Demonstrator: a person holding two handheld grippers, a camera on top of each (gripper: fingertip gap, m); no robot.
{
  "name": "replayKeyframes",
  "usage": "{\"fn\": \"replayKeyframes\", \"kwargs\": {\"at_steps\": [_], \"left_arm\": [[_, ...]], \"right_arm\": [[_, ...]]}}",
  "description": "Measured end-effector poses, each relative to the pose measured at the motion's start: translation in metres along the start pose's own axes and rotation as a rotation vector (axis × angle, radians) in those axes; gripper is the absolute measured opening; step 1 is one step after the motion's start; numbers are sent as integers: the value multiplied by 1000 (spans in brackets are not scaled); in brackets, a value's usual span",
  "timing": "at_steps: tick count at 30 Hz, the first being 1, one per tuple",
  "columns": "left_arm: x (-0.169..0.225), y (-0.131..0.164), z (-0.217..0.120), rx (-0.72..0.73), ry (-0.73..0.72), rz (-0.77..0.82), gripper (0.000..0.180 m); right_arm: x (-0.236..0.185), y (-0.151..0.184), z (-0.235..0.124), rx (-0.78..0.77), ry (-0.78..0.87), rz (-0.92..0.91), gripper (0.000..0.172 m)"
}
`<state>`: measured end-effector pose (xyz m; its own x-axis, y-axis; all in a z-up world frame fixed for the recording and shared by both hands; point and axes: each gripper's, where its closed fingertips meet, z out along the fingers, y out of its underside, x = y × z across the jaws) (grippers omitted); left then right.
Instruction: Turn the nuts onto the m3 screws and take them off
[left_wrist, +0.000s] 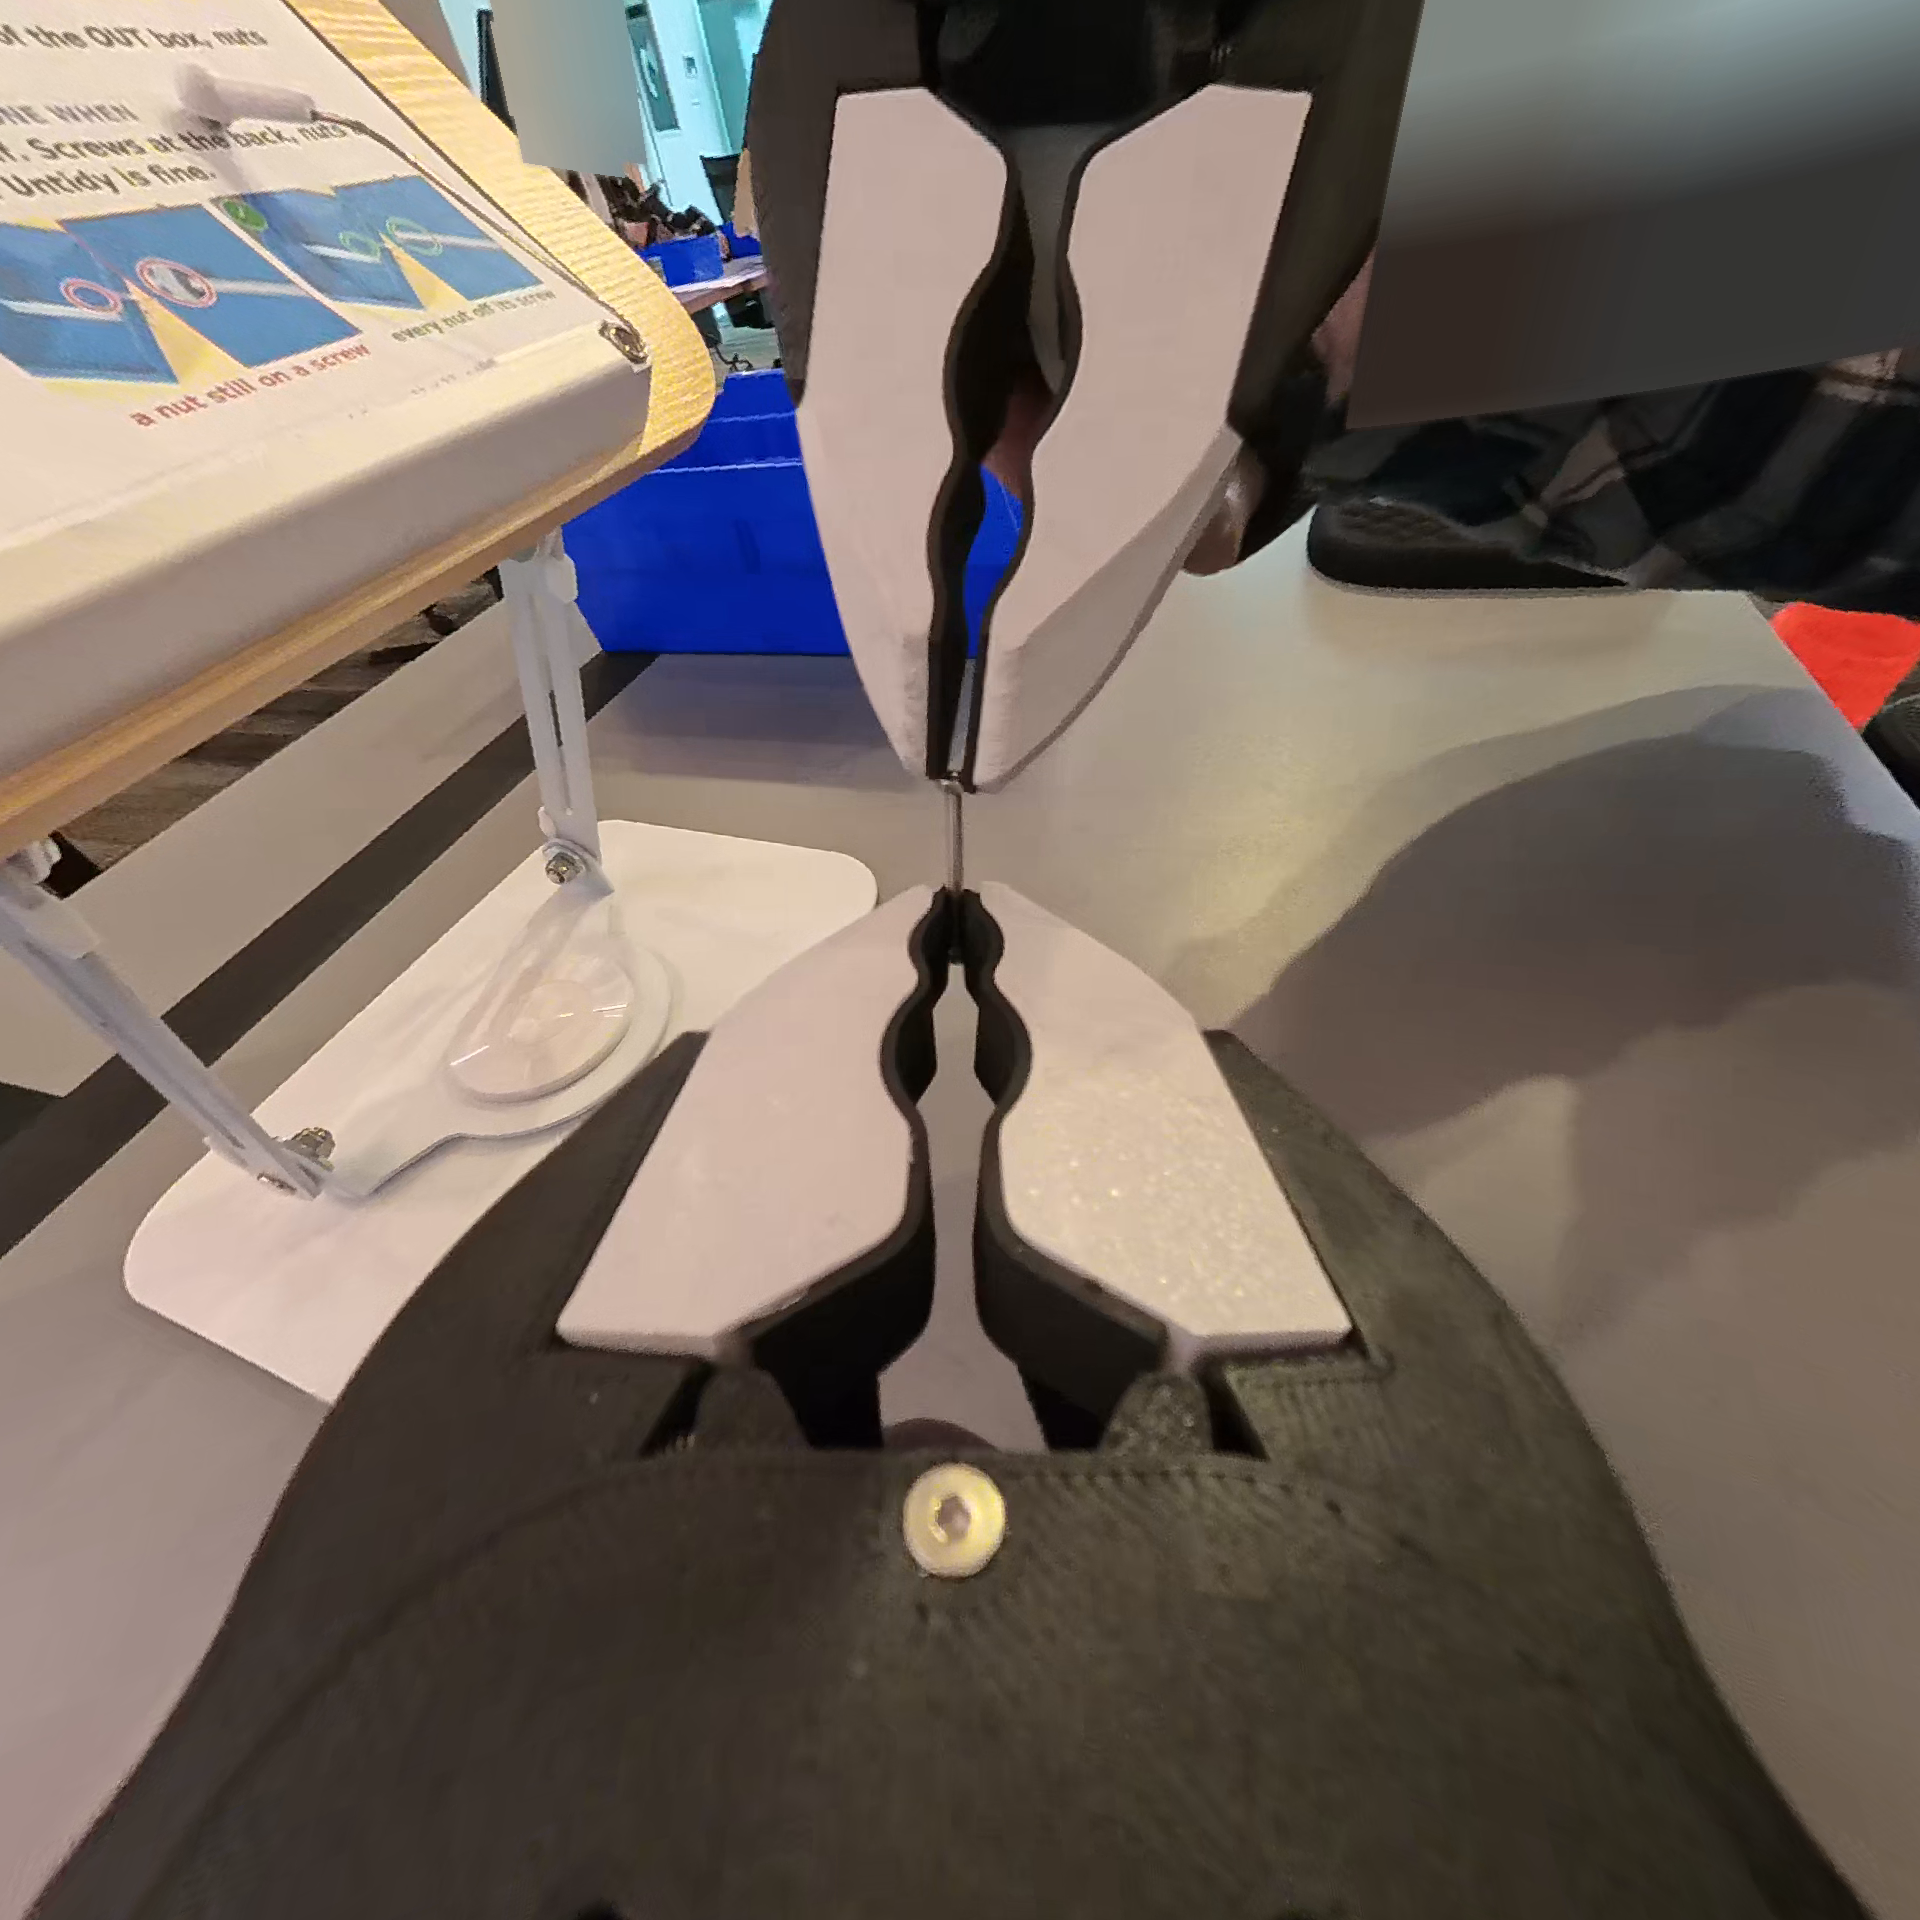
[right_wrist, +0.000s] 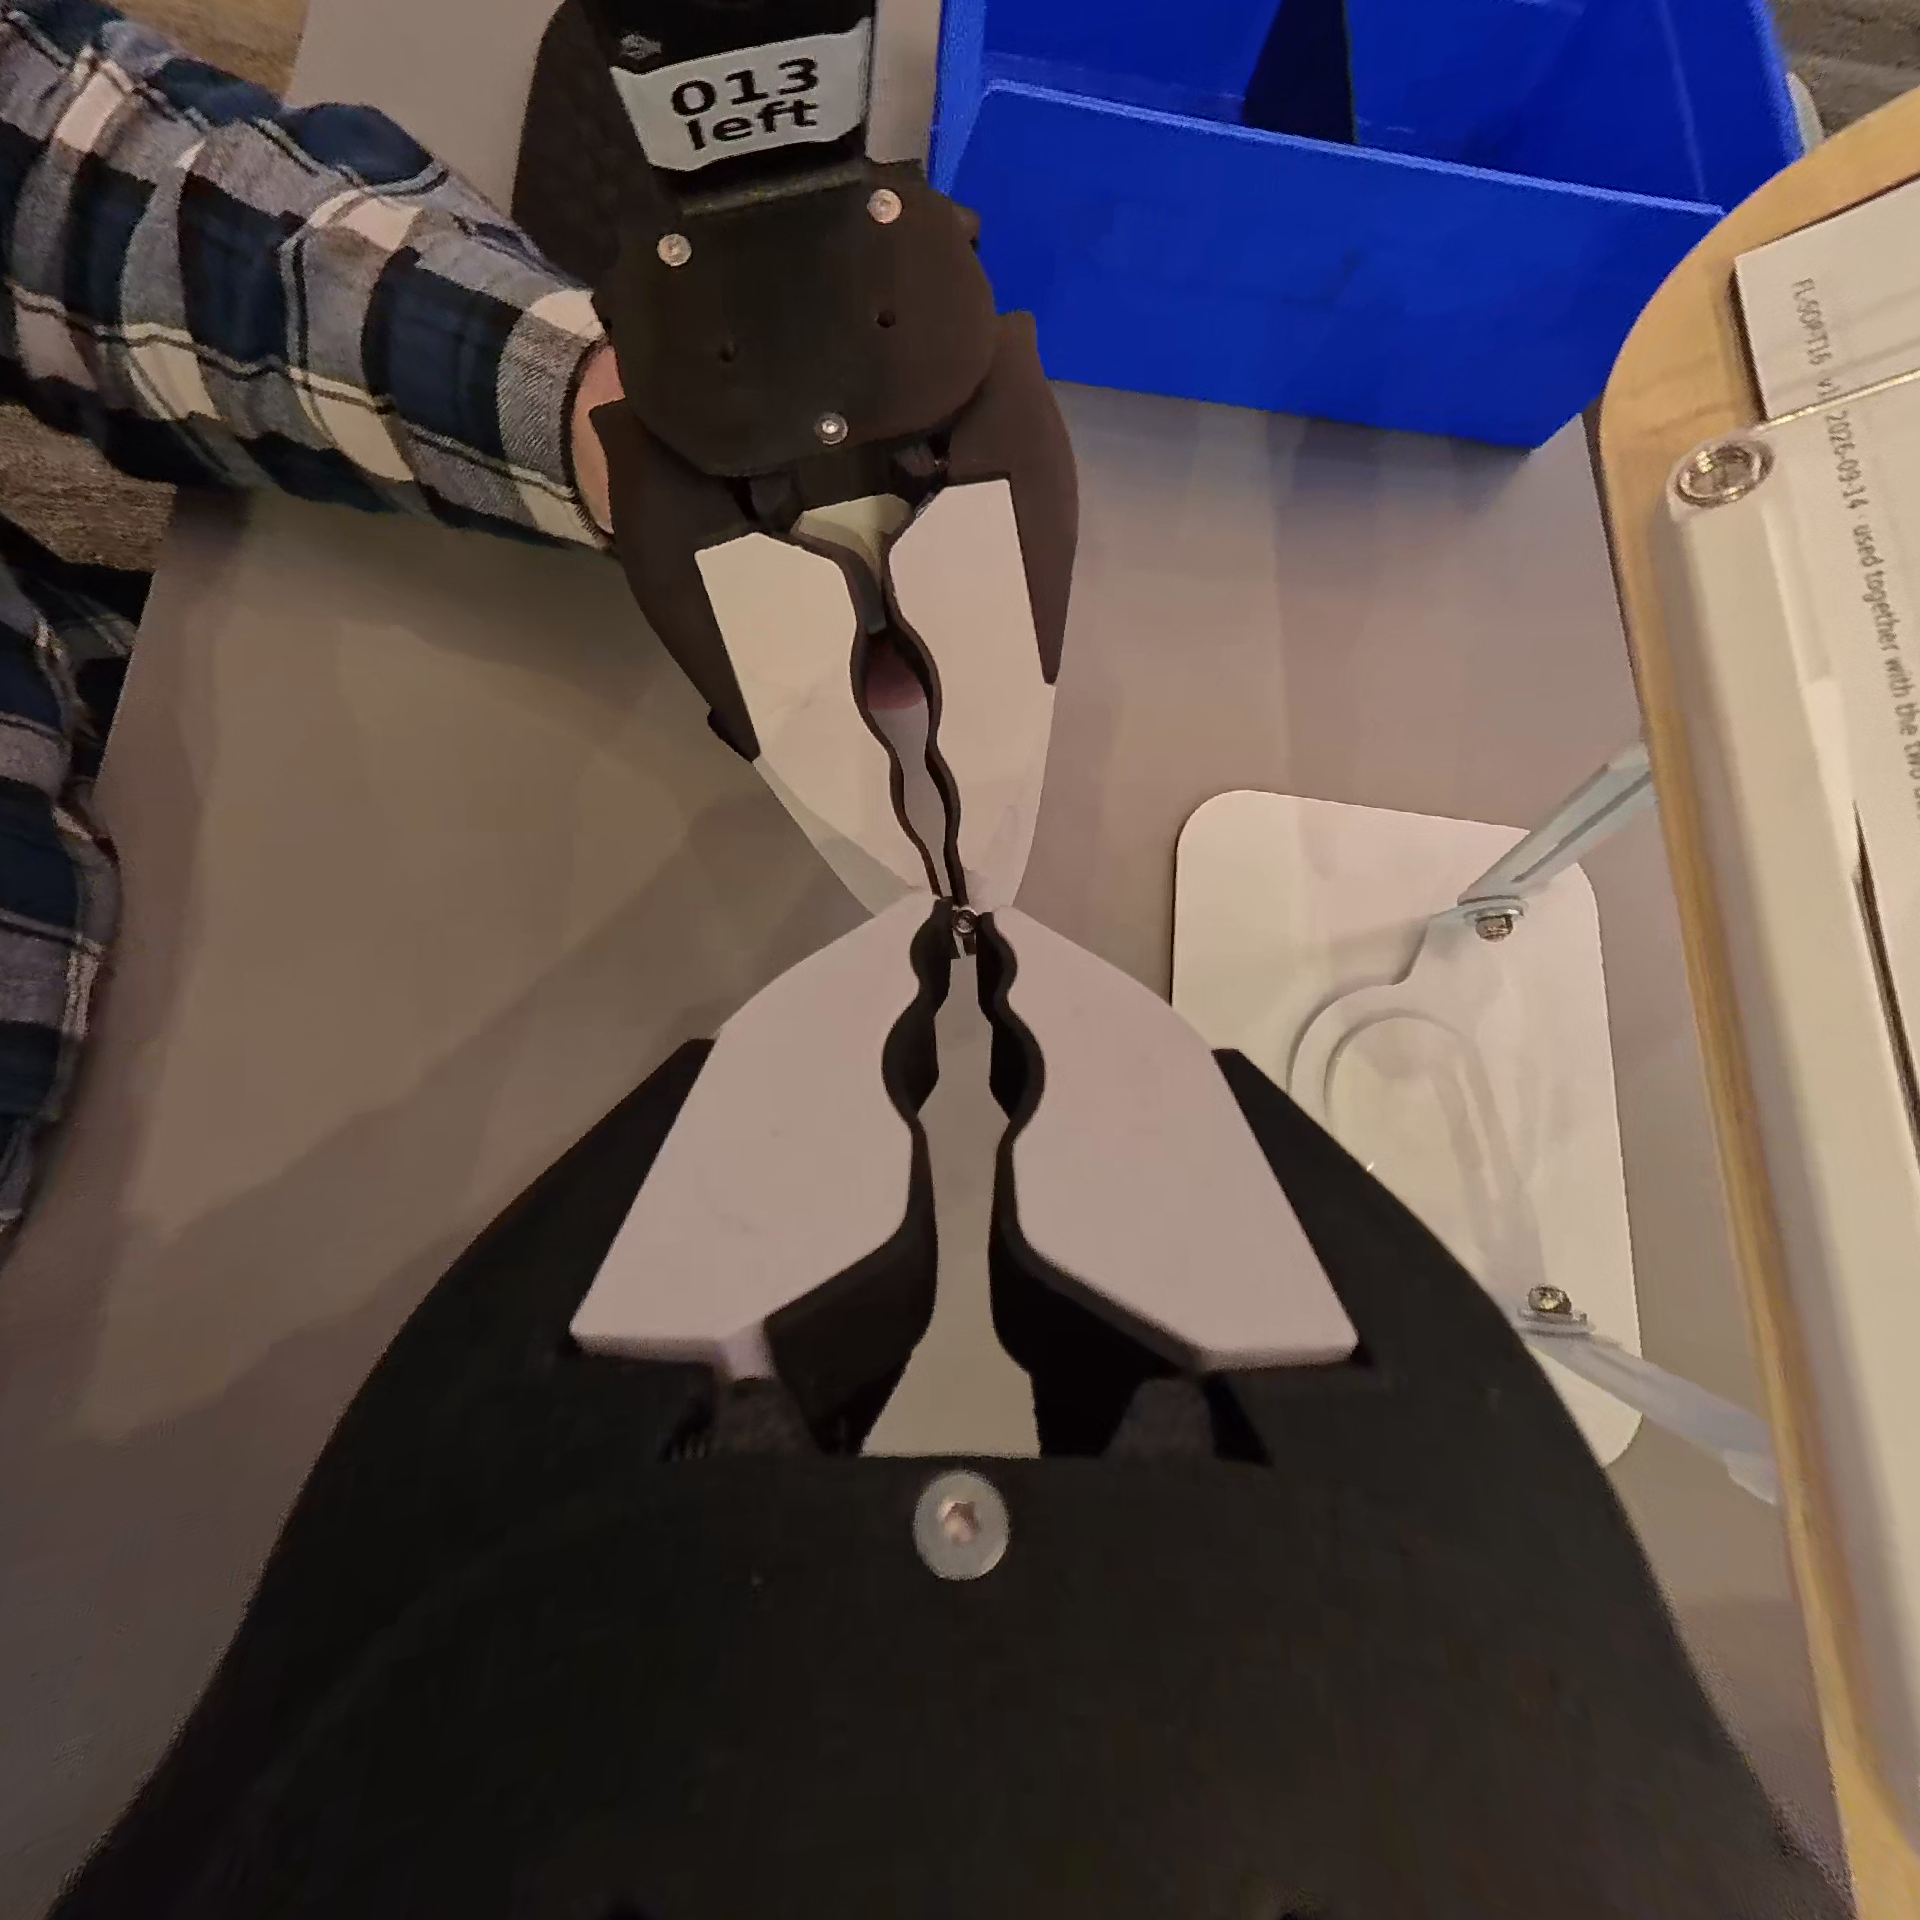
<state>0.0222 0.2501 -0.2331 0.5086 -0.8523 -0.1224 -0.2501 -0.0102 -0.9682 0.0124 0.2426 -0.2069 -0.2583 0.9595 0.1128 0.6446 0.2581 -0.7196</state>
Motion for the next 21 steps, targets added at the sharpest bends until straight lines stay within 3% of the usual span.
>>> {"fn": "replayKeyframes", "kwargs": {"at_steps": [21], "left_arm": [[-1, -3, 1, 6, -23, 12, 1]], "right_arm": [[2, 0, -1, 15, 73, 37, 6]]}}
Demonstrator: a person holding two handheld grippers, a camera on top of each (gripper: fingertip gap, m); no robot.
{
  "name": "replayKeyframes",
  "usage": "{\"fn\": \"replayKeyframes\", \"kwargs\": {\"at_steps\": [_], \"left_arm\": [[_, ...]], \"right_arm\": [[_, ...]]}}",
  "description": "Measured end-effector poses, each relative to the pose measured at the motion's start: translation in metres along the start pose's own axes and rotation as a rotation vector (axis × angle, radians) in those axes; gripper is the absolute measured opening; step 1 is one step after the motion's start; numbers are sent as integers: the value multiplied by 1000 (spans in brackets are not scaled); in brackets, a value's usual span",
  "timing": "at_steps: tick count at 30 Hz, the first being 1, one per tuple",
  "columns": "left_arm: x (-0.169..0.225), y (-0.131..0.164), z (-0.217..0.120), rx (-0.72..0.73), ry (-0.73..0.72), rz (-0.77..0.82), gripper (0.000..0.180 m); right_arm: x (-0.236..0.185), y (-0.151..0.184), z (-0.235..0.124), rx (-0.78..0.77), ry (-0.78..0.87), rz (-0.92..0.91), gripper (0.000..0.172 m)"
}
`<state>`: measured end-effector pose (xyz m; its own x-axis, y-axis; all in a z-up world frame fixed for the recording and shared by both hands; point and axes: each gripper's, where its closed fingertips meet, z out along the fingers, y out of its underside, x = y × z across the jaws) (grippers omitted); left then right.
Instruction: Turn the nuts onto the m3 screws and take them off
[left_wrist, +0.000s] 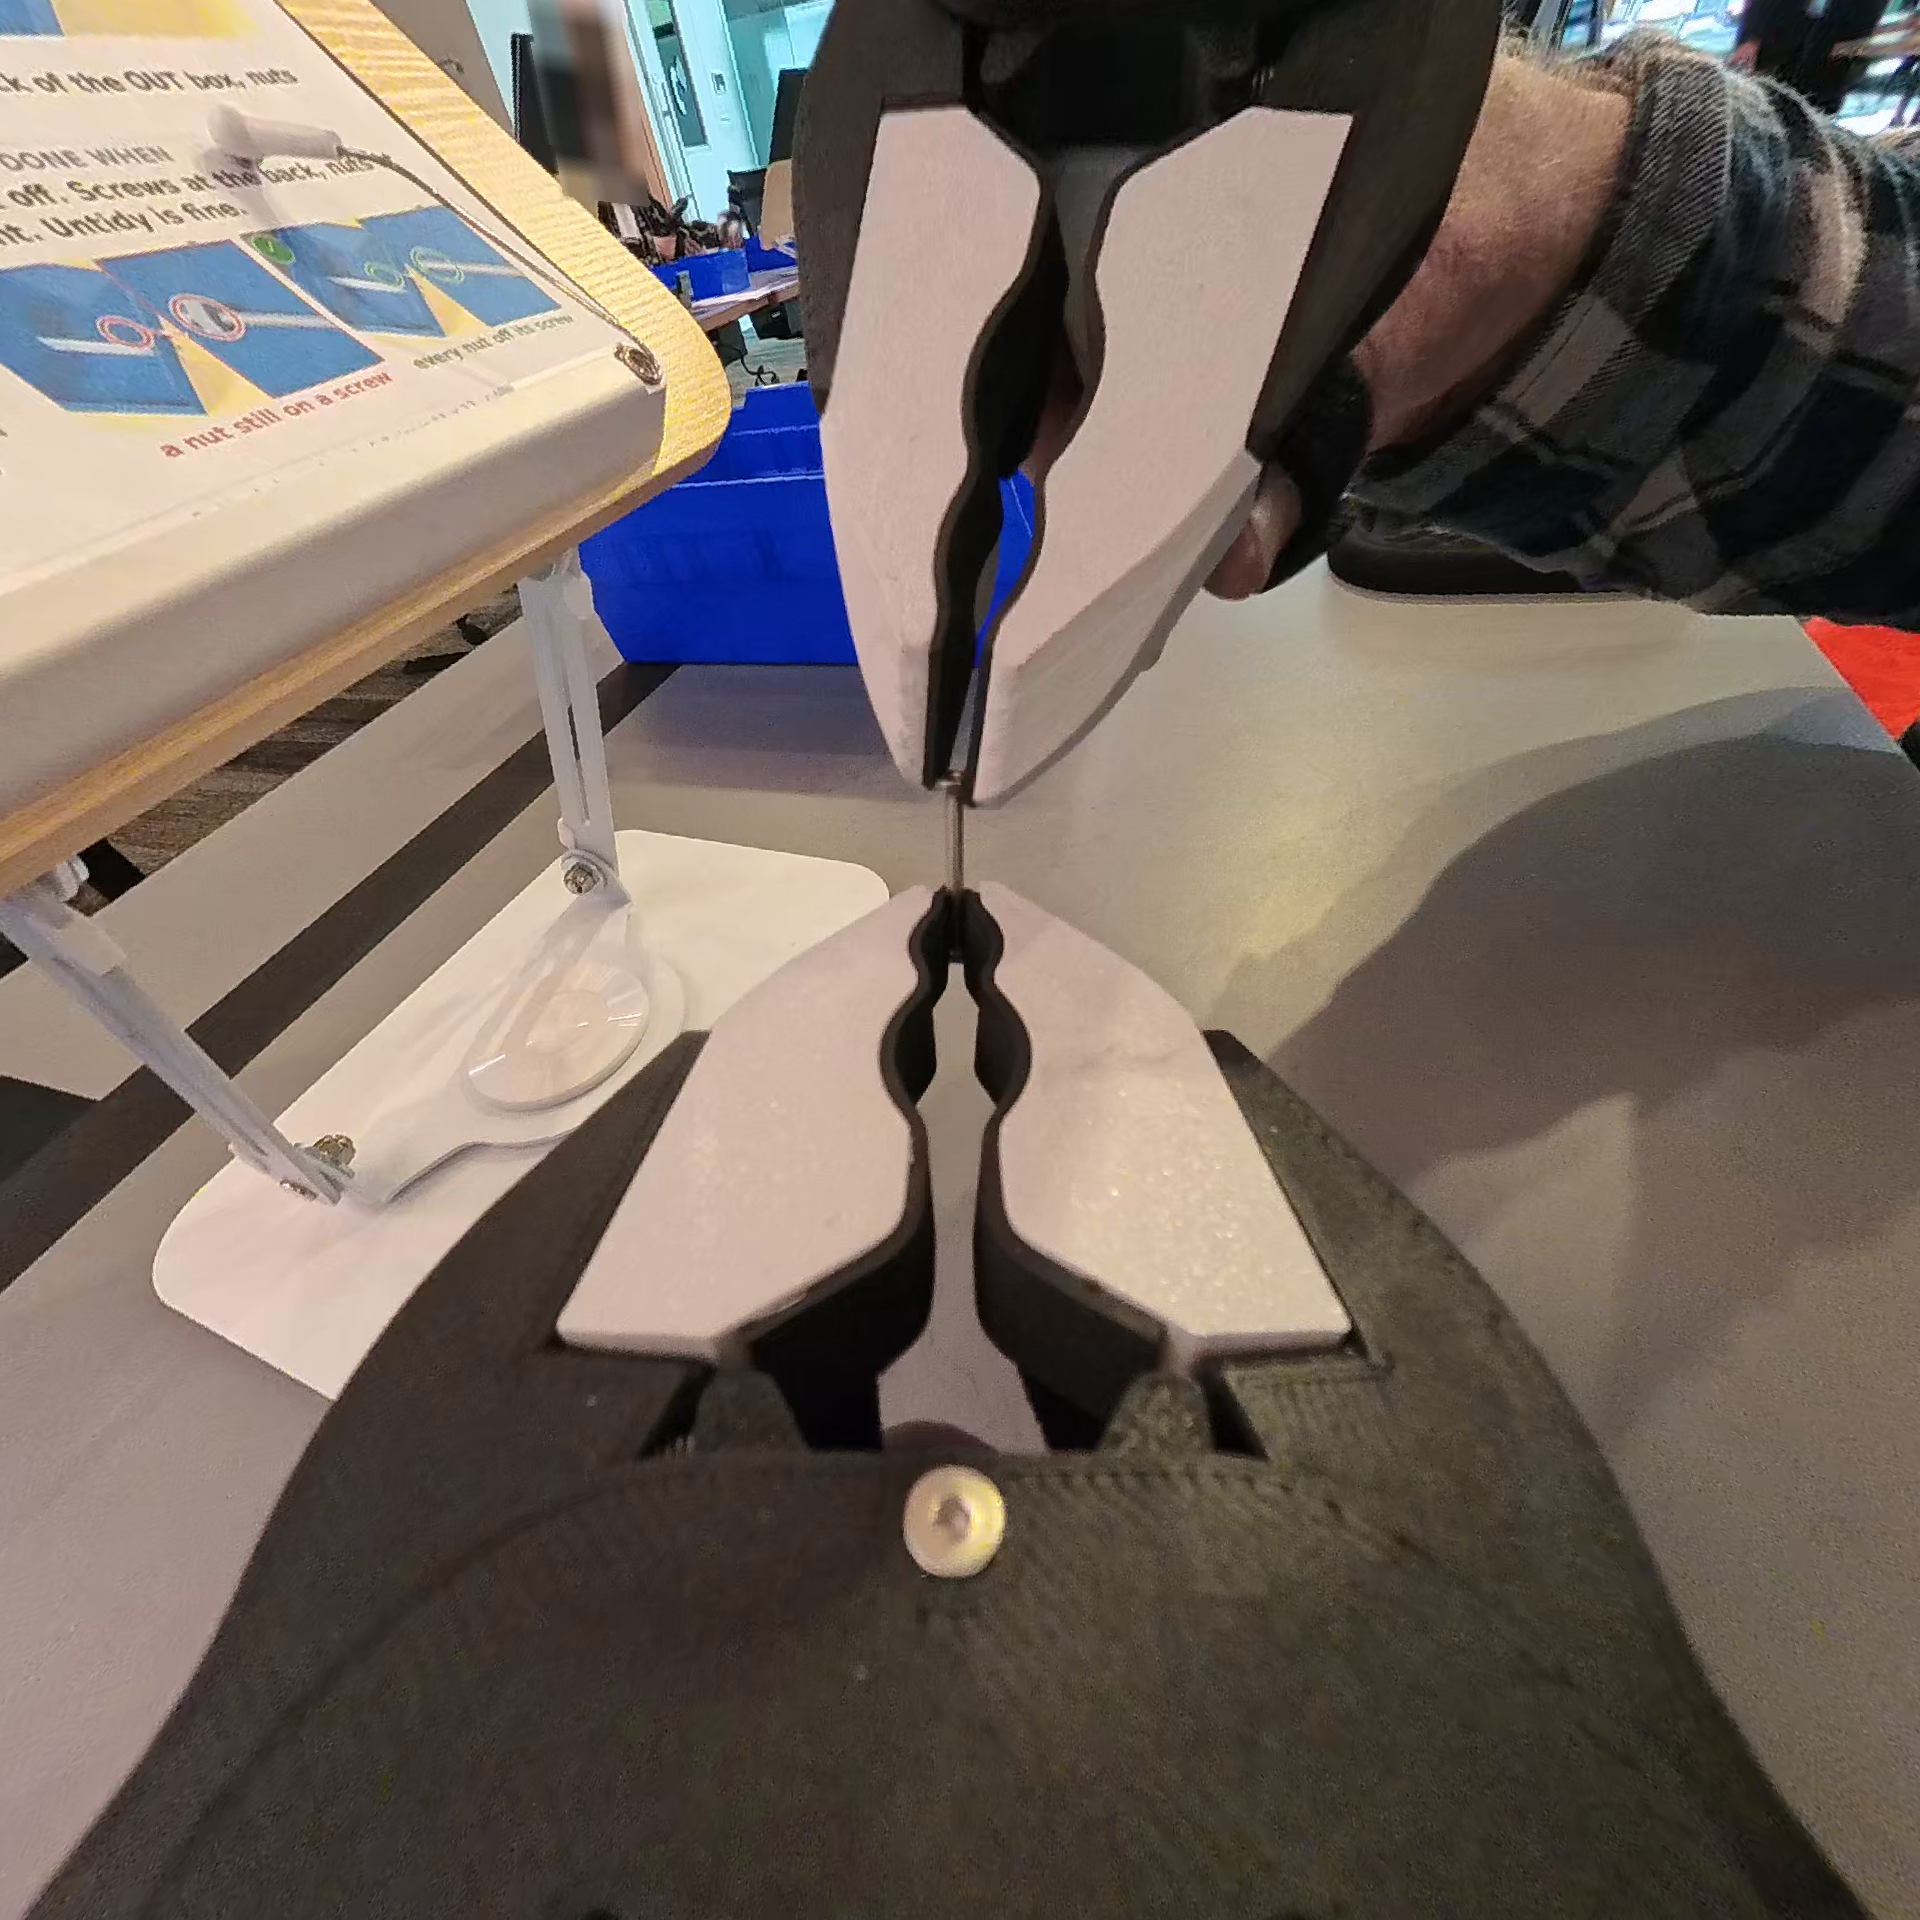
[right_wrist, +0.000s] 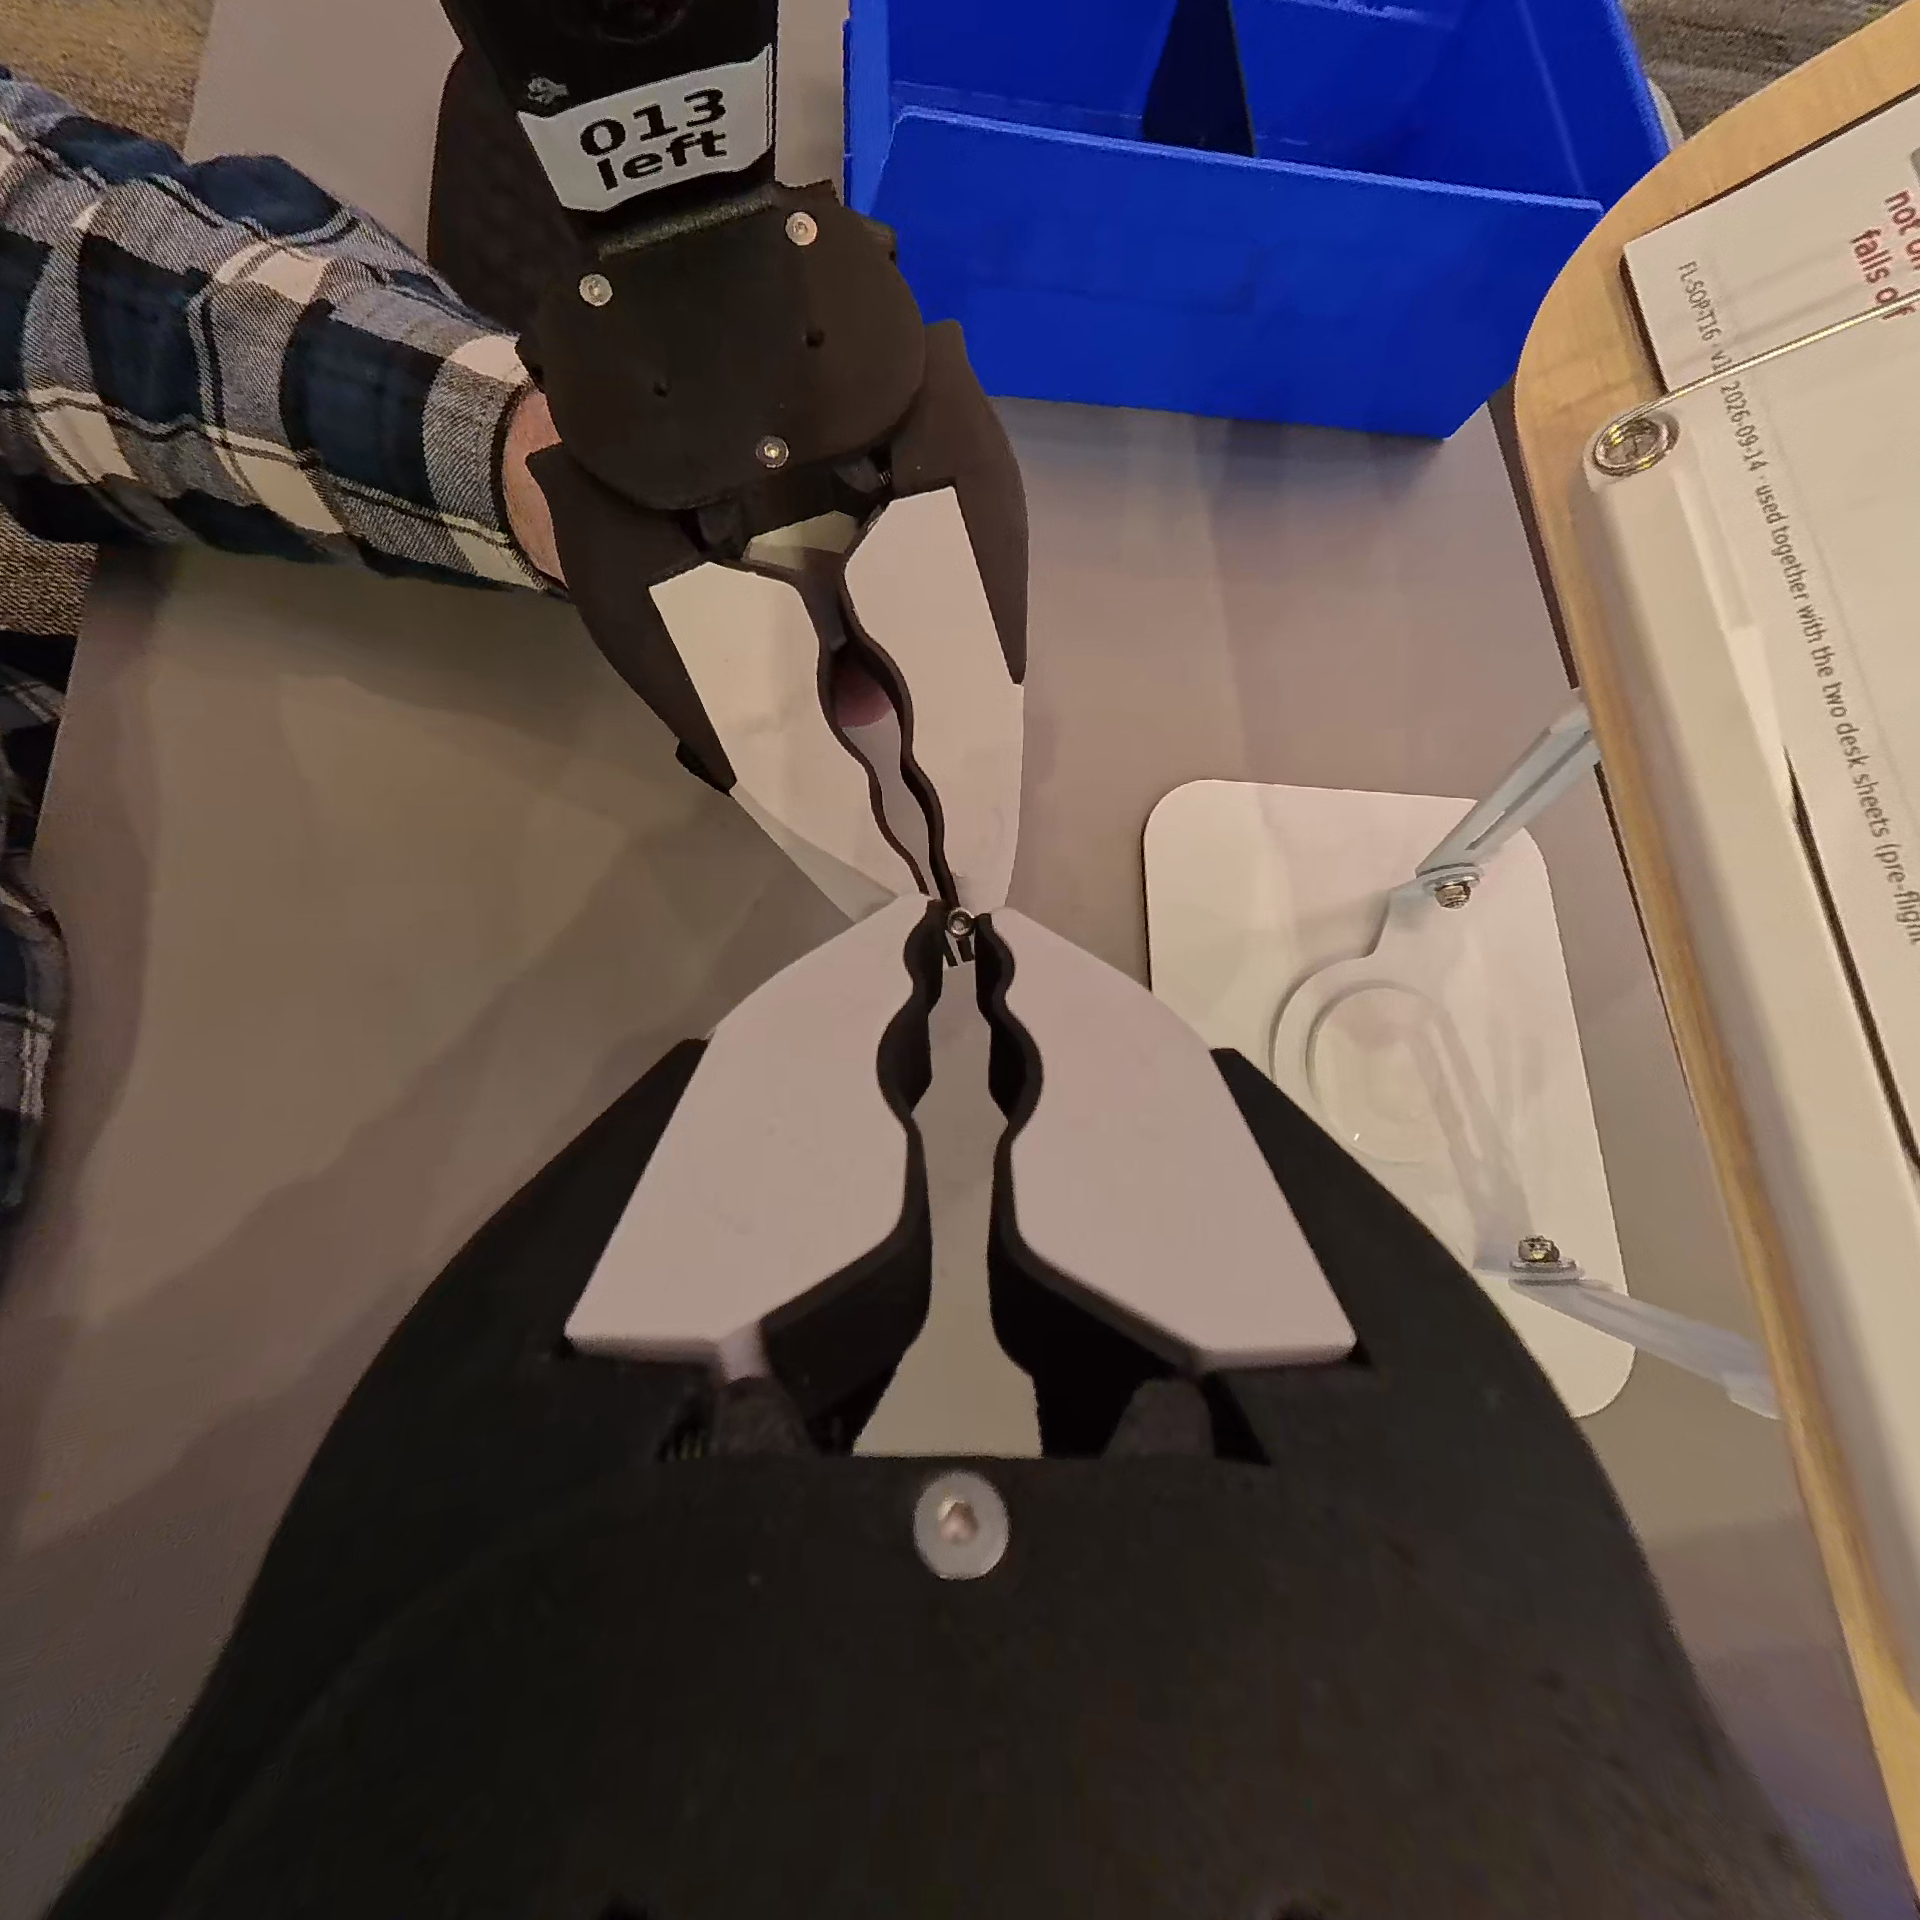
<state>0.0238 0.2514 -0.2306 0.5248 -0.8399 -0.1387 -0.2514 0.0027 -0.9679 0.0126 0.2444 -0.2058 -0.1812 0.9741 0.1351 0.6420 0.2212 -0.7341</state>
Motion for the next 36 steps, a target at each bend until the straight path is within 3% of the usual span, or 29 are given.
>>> {"fn": "replayKeyframes", "kwargs": {"at_steps": [6, 9, 15, 21, 36], "left_arm": [[0, -3, -1, 13, 6, -4, 1], [0, -6, -3, 34, 19, -24, 2], [-2, -16, -7, 109, 52, -115, 2], [-8, -26, -12, 177, 68, -202, 1], [-14, -32, -11, 212, 72, -280, 1]], "right_arm": [[0, 2, 2, -7, -1, -8, 7], [0, -3, 0, 40, -12, -4, 17], [-5, -25, -1, 340, -154, 109, 53], [-15, -42, 1, 602, -235, 151, 73], [-17, -48, -1, 728, -248, 170, 77]]}}
